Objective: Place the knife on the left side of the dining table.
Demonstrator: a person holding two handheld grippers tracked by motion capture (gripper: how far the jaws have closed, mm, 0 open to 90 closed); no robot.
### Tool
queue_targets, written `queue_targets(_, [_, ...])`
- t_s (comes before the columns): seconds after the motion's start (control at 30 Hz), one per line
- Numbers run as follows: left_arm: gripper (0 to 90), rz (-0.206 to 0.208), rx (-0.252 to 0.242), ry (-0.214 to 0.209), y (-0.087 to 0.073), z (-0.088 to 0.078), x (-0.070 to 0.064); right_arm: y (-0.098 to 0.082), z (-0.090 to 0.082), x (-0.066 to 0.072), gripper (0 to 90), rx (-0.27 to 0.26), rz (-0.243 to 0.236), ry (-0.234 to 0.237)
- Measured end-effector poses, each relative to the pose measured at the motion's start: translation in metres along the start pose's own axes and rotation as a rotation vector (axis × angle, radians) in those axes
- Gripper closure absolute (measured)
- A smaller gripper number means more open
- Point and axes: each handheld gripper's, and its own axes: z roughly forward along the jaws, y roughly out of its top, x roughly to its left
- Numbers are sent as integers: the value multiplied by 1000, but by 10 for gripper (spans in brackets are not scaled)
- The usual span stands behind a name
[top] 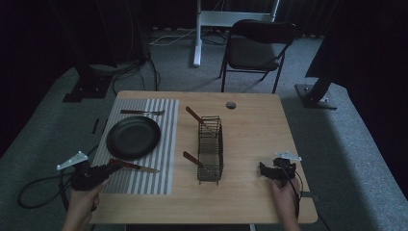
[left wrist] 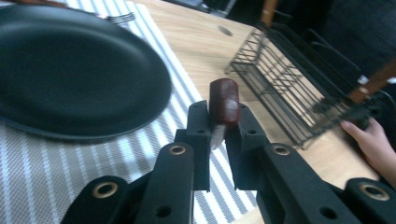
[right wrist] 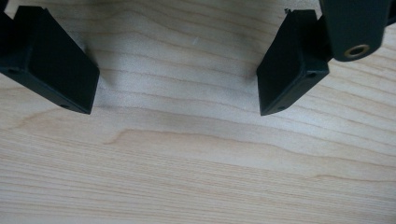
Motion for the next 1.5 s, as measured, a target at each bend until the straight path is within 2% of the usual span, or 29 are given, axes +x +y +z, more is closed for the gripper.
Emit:
queue_targets(0.07, [792,-5,-4,5,-1,0,1,0,0,0,120,0,0,0])
queue_targets(0.2, [757,-28,-25,50,-6,0,10,0,0,0,120,0,0,0])
queue_targets(0.27, [739,-33,-33,56,-7,-1,12,0,0,0,120,0,0,0])
queue_targets(0.3, [739,-48,-41,77,-9,-1,16,0,0,0,120,0,0,0])
queue_targets(0.5, [695,-96,-57,97,-17,0,29,0,0,0,120,0,0,0])
queue_targets(0.53, [668,-102,-58,123,-20,0,33,0,0,0,120,0,0,0])
queue_targets(0.57, [662,-105,-60,131,-21,-1,35,0,0,0,120,0,0,0])
queue_targets(0.7, [643,-122,-59,138,-25,0,41,0,0,0,120,0,0,0])
queue_targets(0.87, [592,-143,-38,177,-33,4,49,0,0,0,120,0,0,0])
queue_targets(0.93, [575,-143,-38,177,-33,4,49,0,0,0,120,0,0,0])
queue_targets(0.97, [575,-159,-31,195,-37,8,53,0,0,0,120,0,0,0])
queue_targets(1.0, [538,-158,-28,207,-40,10,55,0,0,0,120,0,0,0])
queue_targets(1.2, [515,-183,-23,211,-46,12,60,0,0,0,120,0,0,0])
queue_targets(1.33, [492,-193,-10,232,-50,15,64,0,0,0,120,0,0,0])
queue_targets(1.4, [492,-180,-1,269,-51,16,63,0,0,0,120,0,0,0])
queue_targets(1.47, [492,-174,8,280,-52,18,64,0,0,0,121,0,0,0])
queue_targets(1.5, [492,-156,21,301,-53,20,64,0,0,0,120,0,0,0])
